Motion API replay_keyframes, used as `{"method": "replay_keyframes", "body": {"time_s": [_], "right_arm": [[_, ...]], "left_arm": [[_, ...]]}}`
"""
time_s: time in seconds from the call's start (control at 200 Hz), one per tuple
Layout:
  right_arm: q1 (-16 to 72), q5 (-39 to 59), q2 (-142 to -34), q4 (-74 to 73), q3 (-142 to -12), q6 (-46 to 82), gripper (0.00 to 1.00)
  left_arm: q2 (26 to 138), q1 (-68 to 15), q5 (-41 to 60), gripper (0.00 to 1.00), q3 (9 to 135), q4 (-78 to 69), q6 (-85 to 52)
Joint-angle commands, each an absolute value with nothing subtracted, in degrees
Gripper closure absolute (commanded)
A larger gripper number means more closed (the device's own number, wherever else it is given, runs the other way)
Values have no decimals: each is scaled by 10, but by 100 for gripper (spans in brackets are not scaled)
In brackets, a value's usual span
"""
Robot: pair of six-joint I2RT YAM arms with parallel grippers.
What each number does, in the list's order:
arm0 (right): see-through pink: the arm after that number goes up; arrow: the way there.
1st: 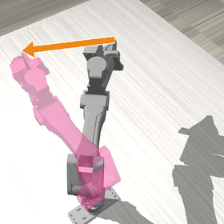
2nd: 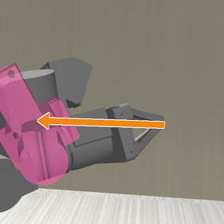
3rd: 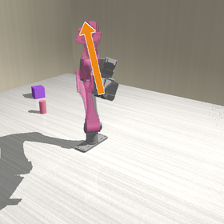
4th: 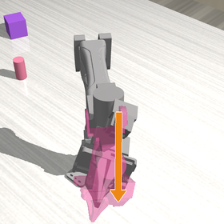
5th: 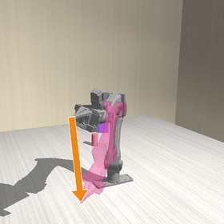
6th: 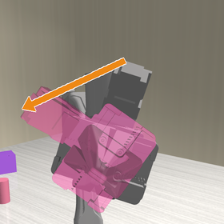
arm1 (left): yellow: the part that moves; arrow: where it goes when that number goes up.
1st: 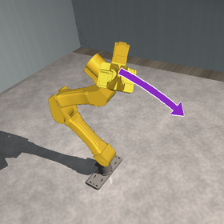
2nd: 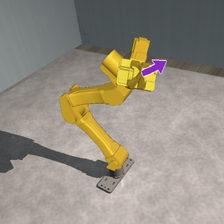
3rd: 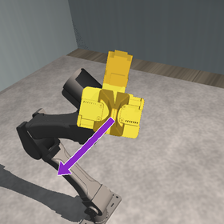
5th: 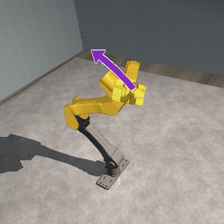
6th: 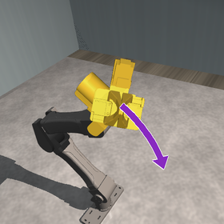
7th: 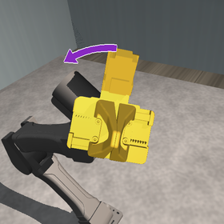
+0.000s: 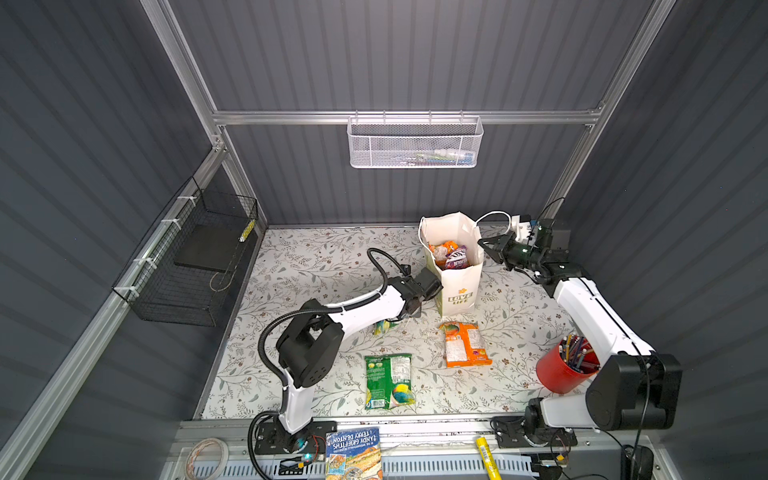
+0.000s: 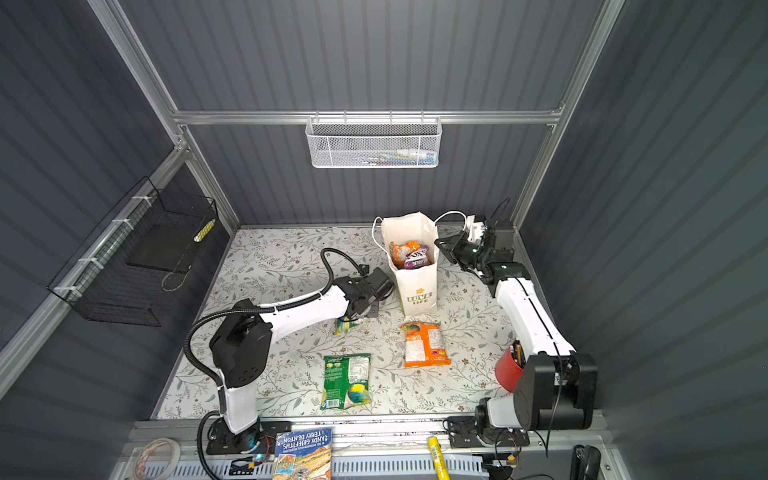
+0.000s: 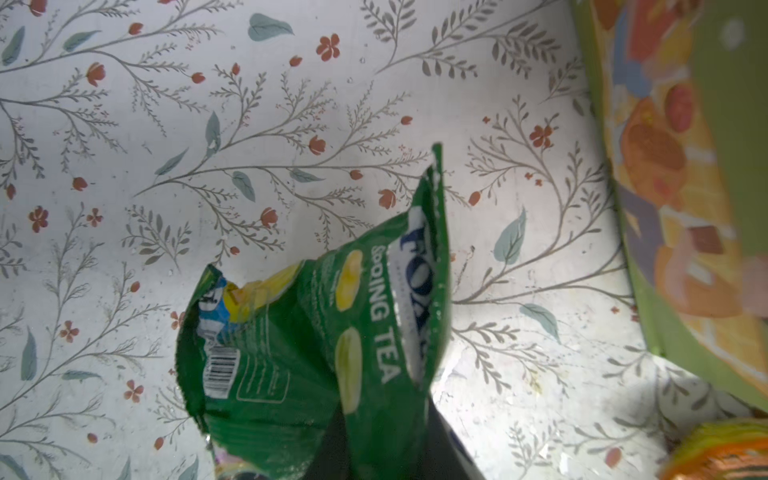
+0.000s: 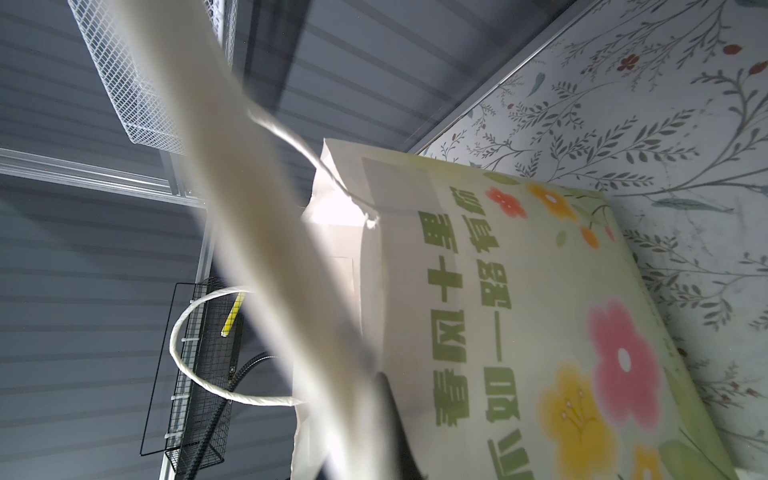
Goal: Place the snacks into the paper bag
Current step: 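Lift the green bag and carry it over the paper bag opening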
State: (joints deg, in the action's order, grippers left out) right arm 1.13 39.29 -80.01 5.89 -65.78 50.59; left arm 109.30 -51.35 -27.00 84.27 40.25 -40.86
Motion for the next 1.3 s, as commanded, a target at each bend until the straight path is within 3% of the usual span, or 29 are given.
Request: {"method": "replay_keyframes", "body": {"time_s": [0.0, 0.4, 0.68, 1.026, 1.291], "right_arm": [[12, 418, -772, 7, -662, 510, 100], [11, 422, -770, 5, -660, 512, 100], [11, 430, -767, 4, -662, 513, 100], [12, 432, -771, 6, -663, 511, 100], [12, 435, -773, 7, -665, 510, 100]], "left_arm": [[1052, -517, -273, 86, 831, 387, -421], [859, -518, -219, 88, 778, 290, -404], [802, -517, -181, 89, 873, 250, -354], [846, -524, -120, 90, 989, 187, -309], [989, -537, -84, 90, 1163, 219, -277]]}}
